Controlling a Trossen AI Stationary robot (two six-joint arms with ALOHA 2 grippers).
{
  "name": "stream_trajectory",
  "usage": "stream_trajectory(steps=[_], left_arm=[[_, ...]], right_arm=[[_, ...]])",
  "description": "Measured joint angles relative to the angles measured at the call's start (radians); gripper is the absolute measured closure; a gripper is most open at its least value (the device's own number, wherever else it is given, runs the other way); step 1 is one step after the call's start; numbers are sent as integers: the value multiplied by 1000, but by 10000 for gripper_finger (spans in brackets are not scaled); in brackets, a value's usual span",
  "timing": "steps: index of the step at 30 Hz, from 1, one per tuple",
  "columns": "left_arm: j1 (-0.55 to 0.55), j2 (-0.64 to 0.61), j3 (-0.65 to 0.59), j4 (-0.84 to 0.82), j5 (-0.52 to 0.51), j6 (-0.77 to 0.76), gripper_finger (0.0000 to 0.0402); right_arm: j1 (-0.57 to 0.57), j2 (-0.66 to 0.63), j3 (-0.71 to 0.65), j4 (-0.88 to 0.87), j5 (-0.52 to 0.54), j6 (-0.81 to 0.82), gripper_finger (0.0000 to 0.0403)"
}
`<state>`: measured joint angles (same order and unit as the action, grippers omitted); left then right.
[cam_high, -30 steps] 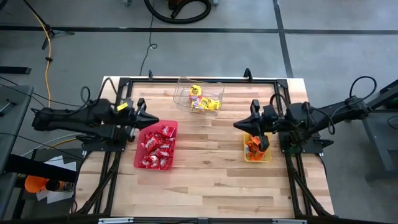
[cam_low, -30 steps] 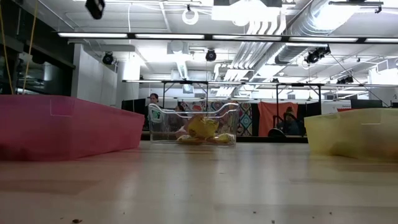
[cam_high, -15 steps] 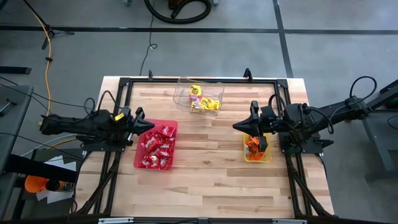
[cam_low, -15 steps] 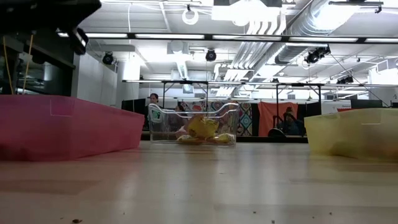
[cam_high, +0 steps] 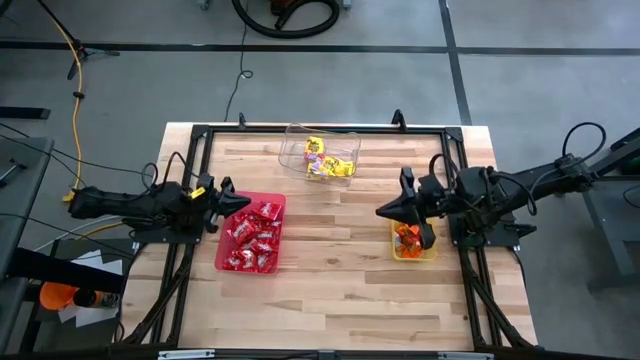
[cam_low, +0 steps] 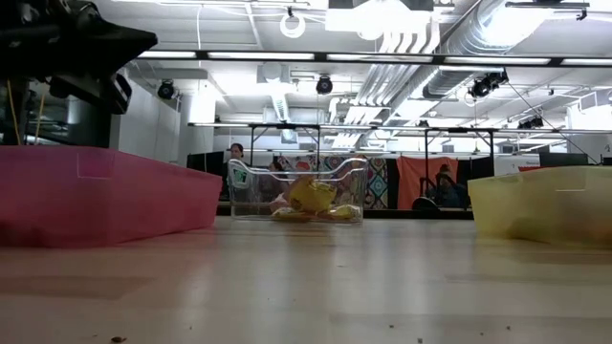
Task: Sort candy
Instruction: Return to Home Position
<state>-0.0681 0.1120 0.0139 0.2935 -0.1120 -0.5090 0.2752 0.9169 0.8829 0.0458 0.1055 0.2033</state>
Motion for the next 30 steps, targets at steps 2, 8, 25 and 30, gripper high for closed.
stream_trajectory(steps=[2, 8, 25, 30], left_arm=[[0, 0, 0, -5, -3, -18, 401], [0, 0, 0, -11, -2, -22, 401], [0, 1, 0, -12, 1, -21, 401], [0, 1, 0, -12, 1, -20, 401]], right_arm=[[0, -2, 0, -12, -11, -6, 403], [0, -65, -17, -141, -12, -25, 403], [-26, -459, -606, 277, -27, -133, 403], [-130, -547, -712, 341, -68, -126, 403]])
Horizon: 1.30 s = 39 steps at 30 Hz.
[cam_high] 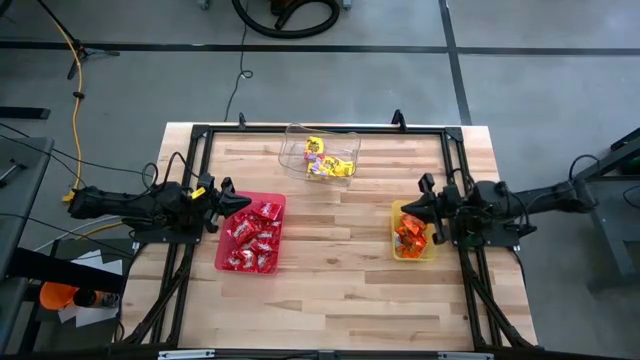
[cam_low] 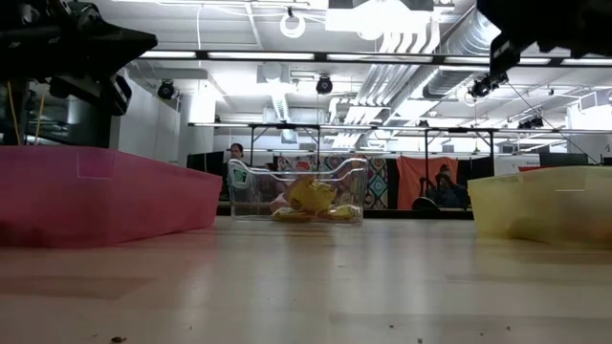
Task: Sort candy
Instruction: Return to Home Position
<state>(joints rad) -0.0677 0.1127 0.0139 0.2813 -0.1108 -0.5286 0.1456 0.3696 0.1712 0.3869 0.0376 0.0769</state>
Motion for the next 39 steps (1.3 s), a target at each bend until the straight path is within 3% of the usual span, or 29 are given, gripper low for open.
stream_trajectory(steps=[6, 13, 23, 36, 39], left_arm=[[0, 0, 0, 0, 0, -2, 401], [0, 0, 0, 0, 0, -1, 401], [0, 0, 0, 0, 0, -1, 401], [0, 0, 1, 0, 0, 0, 401], [0, 0, 1, 0, 0, 0, 401]], right_arm=[[-84, -129, -122, 75, -126, 46, 403], [-86, -213, -161, 10, -130, 41, 403], [-86, -219, -161, -152, -116, 153, 403], [-86, -219, -161, -308, -113, 158, 403], [-84, -279, -161, -363, -110, 159, 402]])
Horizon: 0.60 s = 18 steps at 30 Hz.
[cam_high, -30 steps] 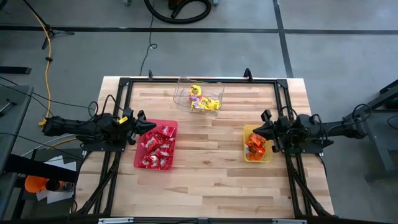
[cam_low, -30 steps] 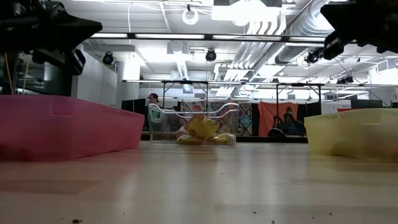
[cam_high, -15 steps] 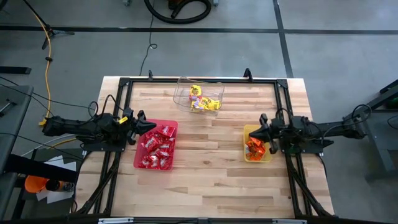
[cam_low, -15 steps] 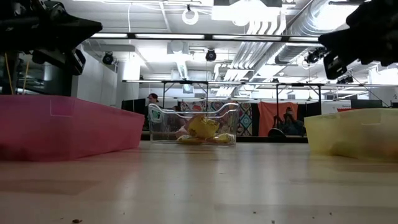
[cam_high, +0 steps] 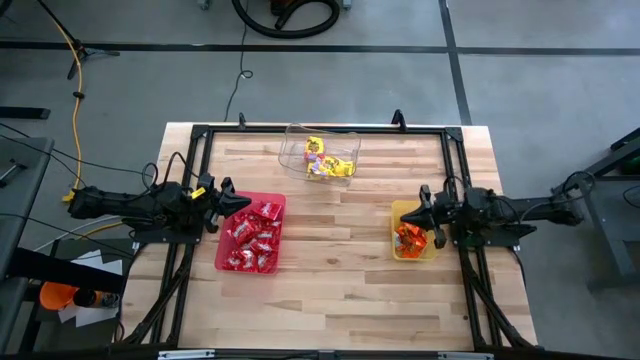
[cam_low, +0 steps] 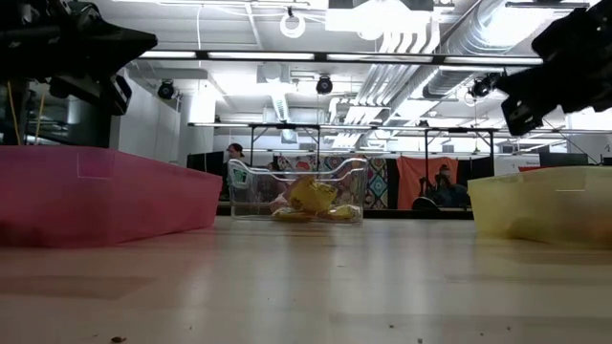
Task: Sort candy
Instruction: Return to Home Position
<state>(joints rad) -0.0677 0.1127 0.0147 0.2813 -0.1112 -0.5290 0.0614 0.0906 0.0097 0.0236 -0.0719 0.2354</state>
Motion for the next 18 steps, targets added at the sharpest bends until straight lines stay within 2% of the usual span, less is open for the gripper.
stream_trajectory(steps=[4, 7, 18], left_arm=[[0, 0, 0, 0, -1, 0, 401], [0, 1, 1, -11, -2, -1, 401], [0, 13, 1, -34, -3, -1, 401]], right_arm=[[-10, -90, 0, 11, 3, 0, 402], [-10, -90, 0, 56, 4, 0, 402], [-10, -76, 0, 25, 9, 0, 402]])
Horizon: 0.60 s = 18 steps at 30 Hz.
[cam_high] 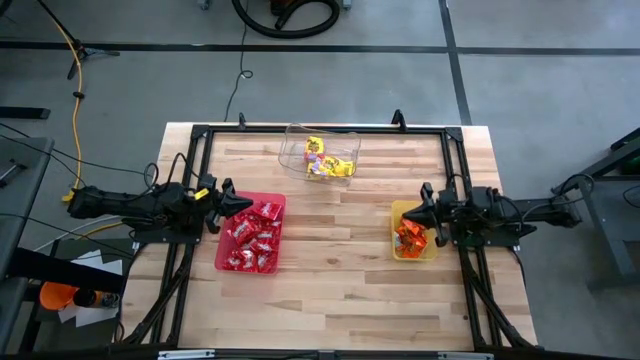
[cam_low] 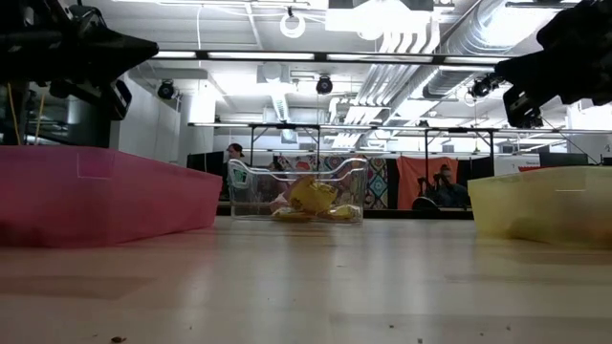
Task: Sort candy
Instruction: Return to Home Position
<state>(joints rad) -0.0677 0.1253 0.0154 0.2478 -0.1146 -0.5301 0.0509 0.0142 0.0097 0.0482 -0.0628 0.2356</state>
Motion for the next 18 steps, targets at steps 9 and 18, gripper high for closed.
stream_trajectory(steps=[9, 18], left_arm=[[0, 0, 0, 2, 0, 1, 401], [37, -125, -1, -139, 45, 160, 401]], right_arm=[[0, -1, 0, -27, 0, 0, 402], [0, -1, 0, -27, 0, 0, 402]])
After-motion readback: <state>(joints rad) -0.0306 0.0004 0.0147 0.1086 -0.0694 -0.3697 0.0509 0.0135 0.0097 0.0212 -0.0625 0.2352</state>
